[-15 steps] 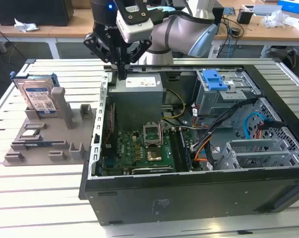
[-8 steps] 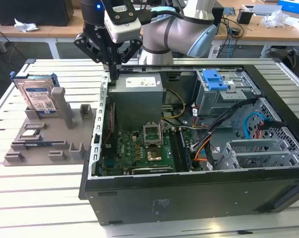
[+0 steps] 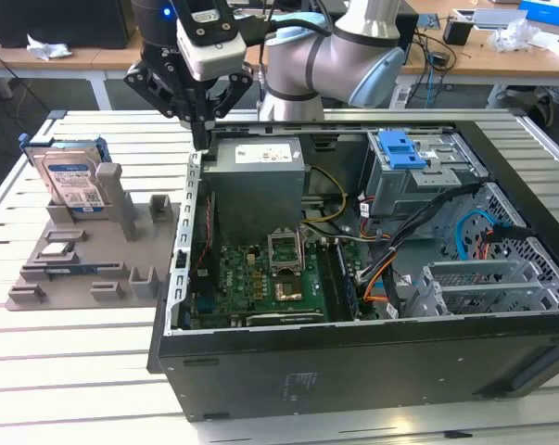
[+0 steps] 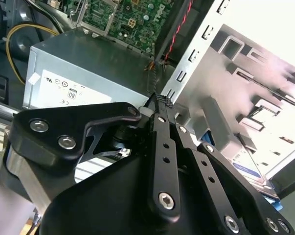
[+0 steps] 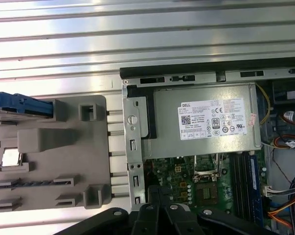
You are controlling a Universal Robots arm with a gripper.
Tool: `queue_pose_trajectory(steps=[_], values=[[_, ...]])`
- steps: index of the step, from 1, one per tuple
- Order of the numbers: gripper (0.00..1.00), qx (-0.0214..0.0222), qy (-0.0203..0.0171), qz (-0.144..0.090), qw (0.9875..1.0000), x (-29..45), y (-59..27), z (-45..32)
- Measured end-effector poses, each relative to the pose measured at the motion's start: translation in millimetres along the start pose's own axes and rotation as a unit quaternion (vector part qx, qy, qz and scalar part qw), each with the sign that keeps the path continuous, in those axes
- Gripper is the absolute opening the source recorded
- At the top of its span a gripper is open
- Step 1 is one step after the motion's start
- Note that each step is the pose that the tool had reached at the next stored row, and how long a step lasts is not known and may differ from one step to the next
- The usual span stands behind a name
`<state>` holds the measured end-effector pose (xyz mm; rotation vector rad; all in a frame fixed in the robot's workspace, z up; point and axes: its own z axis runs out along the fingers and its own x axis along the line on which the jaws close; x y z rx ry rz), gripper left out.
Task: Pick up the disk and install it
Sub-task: 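Reach for the disk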
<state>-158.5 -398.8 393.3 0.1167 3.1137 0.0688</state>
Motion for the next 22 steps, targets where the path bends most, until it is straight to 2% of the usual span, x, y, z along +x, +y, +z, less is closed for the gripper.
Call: queue_pose_trajectory(steps=[4, 6, 12, 22], values=[[0.11, 0.0, 0.0, 0.0, 1.0, 7.0, -0.5, -0.2], [0.11, 0.0, 0.0, 0.0, 1.0, 13.2, -1.0, -0.3], [0.11, 0.0, 0.0, 0.0, 1.0, 23.0, -1.7, -0.6], [0.11, 0.0, 0.0, 0.0, 1.0, 34.0, -2.5, -0.9]])
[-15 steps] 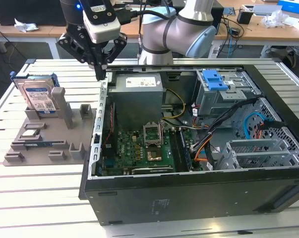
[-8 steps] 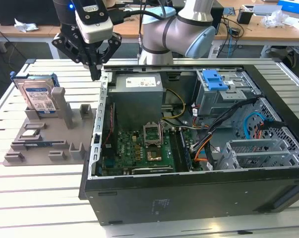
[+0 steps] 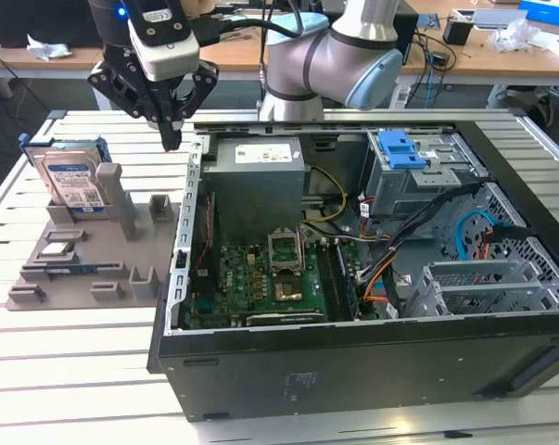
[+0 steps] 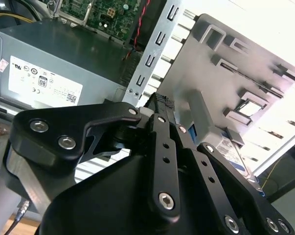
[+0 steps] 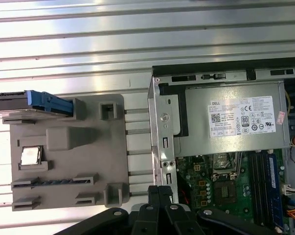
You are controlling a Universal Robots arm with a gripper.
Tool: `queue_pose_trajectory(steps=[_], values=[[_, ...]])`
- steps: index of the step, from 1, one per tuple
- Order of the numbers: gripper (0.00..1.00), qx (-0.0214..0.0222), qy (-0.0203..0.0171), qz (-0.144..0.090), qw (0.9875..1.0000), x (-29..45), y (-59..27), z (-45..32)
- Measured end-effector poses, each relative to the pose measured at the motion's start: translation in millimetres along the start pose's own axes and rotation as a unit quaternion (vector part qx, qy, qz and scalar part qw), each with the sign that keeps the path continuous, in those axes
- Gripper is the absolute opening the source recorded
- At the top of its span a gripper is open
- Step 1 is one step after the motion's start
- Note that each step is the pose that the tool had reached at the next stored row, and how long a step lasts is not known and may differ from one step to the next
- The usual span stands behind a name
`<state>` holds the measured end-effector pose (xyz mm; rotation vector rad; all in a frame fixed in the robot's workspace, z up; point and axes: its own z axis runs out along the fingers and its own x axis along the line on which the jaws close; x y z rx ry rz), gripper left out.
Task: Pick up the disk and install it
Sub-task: 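Reach for the disk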
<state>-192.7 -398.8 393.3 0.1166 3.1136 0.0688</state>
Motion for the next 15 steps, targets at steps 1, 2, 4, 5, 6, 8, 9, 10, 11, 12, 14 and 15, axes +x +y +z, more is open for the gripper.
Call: queue_pose_trajectory(steps=[1, 2, 4, 5, 6, 8, 9, 10, 11, 12, 14, 15], values=[[0.11, 0.0, 0.0, 0.0, 1.0, 0.8, -0.1, 0.0], [0.11, 0.0, 0.0, 0.0, 1.0, 1.9, -0.1, 0.0], [0.11, 0.0, 0.0, 0.0, 1.0, 4.2, -0.3, -0.1], [0.11, 0.0, 0.0, 0.0, 1.0, 5.0, -0.4, -0.1], [0.11, 0.0, 0.0, 0.0, 1.0, 5.8, -0.4, -0.2], [0.11, 0.0, 0.0, 0.0, 1.0, 9.1, -0.7, -0.3], [0.11, 0.0, 0.0, 0.0, 1.0, 10.3, -0.8, -0.3], [0.11, 0.0, 0.0, 0.0, 1.0, 11.2, -0.8, -0.3], [0.11, 0.0, 0.0, 0.0, 1.0, 12.1, -0.9, -0.3], [0.11, 0.0, 0.0, 0.0, 1.0, 12.9, -1.0, -0.3], [0.11, 0.0, 0.0, 0.0, 1.0, 14.9, -1.1, -0.4], [0.11, 0.0, 0.0, 0.0, 1.0, 15.8, -1.2, -0.4]])
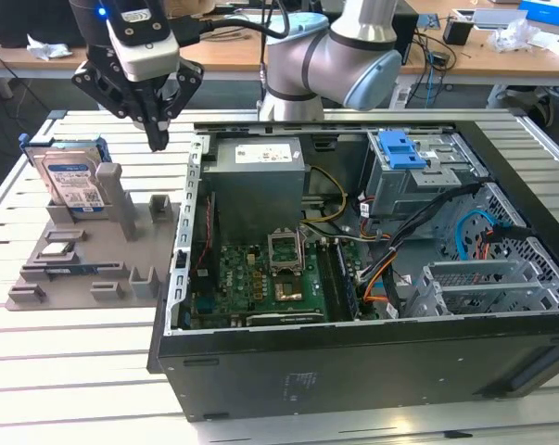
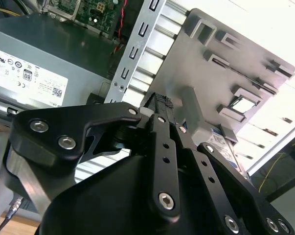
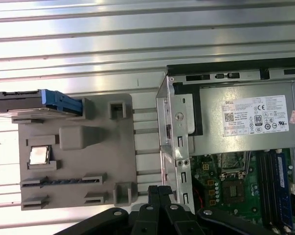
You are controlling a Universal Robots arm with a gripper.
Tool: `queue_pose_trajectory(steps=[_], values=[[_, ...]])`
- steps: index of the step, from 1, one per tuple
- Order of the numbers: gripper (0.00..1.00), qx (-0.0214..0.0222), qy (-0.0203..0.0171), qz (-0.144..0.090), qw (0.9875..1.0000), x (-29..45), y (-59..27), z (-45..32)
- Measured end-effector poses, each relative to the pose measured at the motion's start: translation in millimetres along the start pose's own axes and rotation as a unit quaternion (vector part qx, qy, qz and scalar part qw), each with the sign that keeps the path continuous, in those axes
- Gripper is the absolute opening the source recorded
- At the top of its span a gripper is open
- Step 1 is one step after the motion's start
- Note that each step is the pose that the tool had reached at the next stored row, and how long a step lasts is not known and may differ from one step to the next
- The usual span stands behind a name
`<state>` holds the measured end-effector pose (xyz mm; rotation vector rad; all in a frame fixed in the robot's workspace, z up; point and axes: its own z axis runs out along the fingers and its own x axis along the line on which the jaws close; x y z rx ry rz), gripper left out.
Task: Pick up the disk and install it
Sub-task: 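Reach for the disk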
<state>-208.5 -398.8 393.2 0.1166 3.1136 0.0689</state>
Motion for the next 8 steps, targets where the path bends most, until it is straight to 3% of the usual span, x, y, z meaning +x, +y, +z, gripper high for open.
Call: queue_pose_trajectory(steps=[8], values=[[0.11, 0.0, 0.0, 0.0, 1.0, 8.4, -0.6, -0.2]])
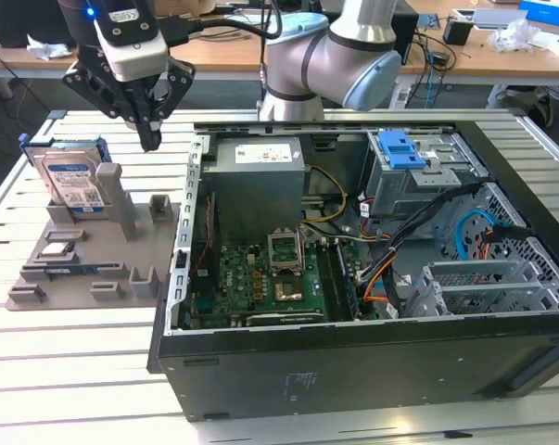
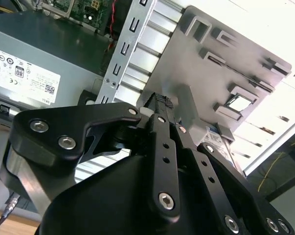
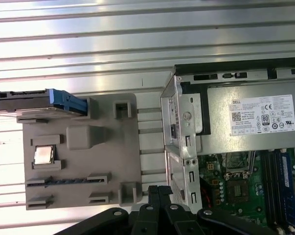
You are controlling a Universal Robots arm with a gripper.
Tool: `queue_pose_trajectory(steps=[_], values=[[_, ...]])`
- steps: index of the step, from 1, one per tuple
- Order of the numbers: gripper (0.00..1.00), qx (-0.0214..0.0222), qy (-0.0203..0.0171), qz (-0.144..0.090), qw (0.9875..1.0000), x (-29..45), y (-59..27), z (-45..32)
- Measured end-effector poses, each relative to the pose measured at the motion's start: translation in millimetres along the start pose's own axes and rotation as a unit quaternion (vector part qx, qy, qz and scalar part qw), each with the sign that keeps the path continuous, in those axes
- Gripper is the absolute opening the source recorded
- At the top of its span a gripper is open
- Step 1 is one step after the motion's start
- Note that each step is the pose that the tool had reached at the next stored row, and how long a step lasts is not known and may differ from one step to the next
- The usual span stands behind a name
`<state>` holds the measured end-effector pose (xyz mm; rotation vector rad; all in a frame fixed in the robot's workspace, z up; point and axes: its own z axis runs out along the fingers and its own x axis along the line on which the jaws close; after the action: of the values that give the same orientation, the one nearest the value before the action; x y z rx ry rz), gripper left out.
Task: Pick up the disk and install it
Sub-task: 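Reach for the disk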
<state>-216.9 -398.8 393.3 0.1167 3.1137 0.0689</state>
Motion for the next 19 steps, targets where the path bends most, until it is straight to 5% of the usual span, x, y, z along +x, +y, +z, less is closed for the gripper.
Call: queue_pose_trajectory(steps=[19], values=[[0.11, 0.0, 0.0, 0.0, 1.0, 18.4, -1.4, -0.5]])
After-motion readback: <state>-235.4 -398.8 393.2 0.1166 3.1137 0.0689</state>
